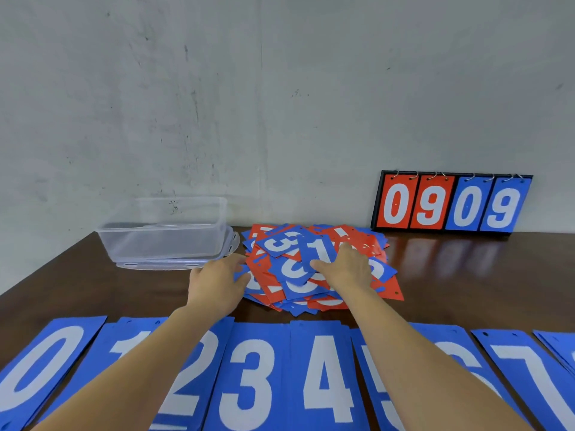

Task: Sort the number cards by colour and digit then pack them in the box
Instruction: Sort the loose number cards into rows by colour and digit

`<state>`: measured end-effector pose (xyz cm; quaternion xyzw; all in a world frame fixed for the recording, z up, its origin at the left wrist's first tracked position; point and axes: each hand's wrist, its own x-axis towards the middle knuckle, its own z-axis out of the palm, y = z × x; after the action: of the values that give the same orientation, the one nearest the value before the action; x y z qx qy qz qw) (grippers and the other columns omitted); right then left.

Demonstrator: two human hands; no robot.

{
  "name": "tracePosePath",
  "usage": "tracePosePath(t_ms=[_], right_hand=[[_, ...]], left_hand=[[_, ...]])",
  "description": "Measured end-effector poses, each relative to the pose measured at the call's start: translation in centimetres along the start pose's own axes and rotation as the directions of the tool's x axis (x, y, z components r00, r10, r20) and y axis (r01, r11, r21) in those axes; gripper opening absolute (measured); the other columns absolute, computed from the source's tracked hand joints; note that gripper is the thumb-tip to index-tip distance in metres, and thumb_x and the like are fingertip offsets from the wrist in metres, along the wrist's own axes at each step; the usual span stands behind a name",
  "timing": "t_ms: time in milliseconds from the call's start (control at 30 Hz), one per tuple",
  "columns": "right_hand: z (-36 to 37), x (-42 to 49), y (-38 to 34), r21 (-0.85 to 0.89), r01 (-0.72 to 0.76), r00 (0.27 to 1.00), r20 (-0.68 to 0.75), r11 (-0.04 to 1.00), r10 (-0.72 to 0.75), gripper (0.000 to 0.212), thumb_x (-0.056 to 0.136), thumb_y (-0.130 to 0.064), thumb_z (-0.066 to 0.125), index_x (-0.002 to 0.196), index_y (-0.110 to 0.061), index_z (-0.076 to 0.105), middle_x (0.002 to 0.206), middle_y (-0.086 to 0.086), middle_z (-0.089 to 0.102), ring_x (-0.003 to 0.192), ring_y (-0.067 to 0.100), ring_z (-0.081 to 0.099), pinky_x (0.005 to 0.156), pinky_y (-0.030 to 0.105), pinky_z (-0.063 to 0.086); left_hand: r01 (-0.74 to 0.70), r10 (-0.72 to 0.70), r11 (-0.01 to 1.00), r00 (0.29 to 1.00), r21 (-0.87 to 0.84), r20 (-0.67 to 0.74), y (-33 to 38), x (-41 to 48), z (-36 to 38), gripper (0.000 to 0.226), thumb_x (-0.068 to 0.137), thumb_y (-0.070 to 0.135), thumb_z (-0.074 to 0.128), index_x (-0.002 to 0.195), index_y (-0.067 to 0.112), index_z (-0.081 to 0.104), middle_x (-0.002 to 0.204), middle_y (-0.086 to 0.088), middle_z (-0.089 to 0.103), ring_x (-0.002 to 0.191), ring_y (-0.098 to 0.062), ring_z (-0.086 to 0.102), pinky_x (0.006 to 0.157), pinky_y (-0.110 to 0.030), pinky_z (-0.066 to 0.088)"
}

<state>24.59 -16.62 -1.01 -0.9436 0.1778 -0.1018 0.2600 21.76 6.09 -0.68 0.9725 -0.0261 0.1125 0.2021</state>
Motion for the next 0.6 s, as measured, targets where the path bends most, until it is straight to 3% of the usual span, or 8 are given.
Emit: tracePosePath(t_ms=[100,233,367,433,500,600], right_hand=[[0.4,0.5,-0.1,-0.085,-0.015,1.0,-0.008,0.996,0.014,0.079,0.079,-0.054,0.07,0.138,-0.011,0.039,0.138,0.008,0.047,0.127,0.028,0.043,0.101,0.04,0.04],[0.4,1.1,-0.2,-0.064,-0.056,0.997,0.044,0.996,0.059,0.077,0.078,-0.051,0.073,0.136,-0.012,0.041,0.137,0.008,0.047,0.127,0.028,0.043,0.1,0.039,0.04],[0.2,1.2,-0.1,0.008,-0.095,0.99,0.105,0.995,0.094,0.057,0.082,-0.04,0.072,0.124,-0.011,0.047,0.121,0.005,0.056,0.109,0.023,0.054,0.078,0.031,0.045],[0.3,1.5,0.0,0.09,-0.111,0.992,0.076,0.99,0.104,0.034,0.089,-0.023,0.065,0.117,-0.01,0.051,0.112,0.006,0.058,0.091,0.02,0.054,0.063,0.025,0.04],[0.2,1.8,0.5,0.196,-0.107,0.994,0.006,0.975,0.108,0.003,0.091,-0.01,0.055,0.093,-0.011,0.053,0.089,0.006,0.057,0.073,0.017,0.05,0.051,0.023,0.034],[-0.5,2.0,1.0,0.402,-0.109,0.99,-0.039,0.909,0.136,0.014,0.092,-0.004,0.049,0.083,-0.009,0.059,0.076,0.002,0.059,0.06,0.014,0.053,0.048,0.024,0.039]], left_hand=[[-0.003,0.003,1.0,1.0,-0.009,0.006,-0.3,0.7,0.4,0.038,0.097,0.037,0.05,0.135,0.03,0.047,0.127,0.011,0.061,0.121,-0.013,0.053,0.107,-0.039,0.031],[-0.022,0.022,1.0,0.999,0.006,0.024,0.1,1.4,1.3,0.043,0.097,0.039,0.05,0.138,0.03,0.045,0.131,0.008,0.059,0.126,-0.015,0.05,0.111,-0.041,0.031],[-0.044,0.043,0.999,0.998,0.016,0.04,1.1,2.5,1.7,0.044,0.097,0.04,0.05,0.14,0.029,0.044,0.132,0.008,0.059,0.127,-0.015,0.049,0.11,-0.04,0.029],[-0.054,0.053,0.998,0.997,0.016,0.053,1.4,3.3,1.7,0.044,0.098,0.039,0.049,0.139,0.027,0.045,0.133,0.007,0.058,0.126,-0.017,0.05,0.11,-0.04,0.03],[-0.053,0.052,0.999,0.997,0.005,0.061,1.7,4.0,1.8,0.043,0.098,0.038,0.049,0.138,0.025,0.047,0.132,0.006,0.059,0.123,-0.017,0.052,0.109,-0.04,0.034],[-0.043,0.046,0.997,0.998,-0.056,0.043,1.7,5.4,2.1,0.04,0.097,0.037,0.051,0.133,0.02,0.052,0.128,0.002,0.062,0.117,-0.018,0.056,0.104,-0.04,0.042]])
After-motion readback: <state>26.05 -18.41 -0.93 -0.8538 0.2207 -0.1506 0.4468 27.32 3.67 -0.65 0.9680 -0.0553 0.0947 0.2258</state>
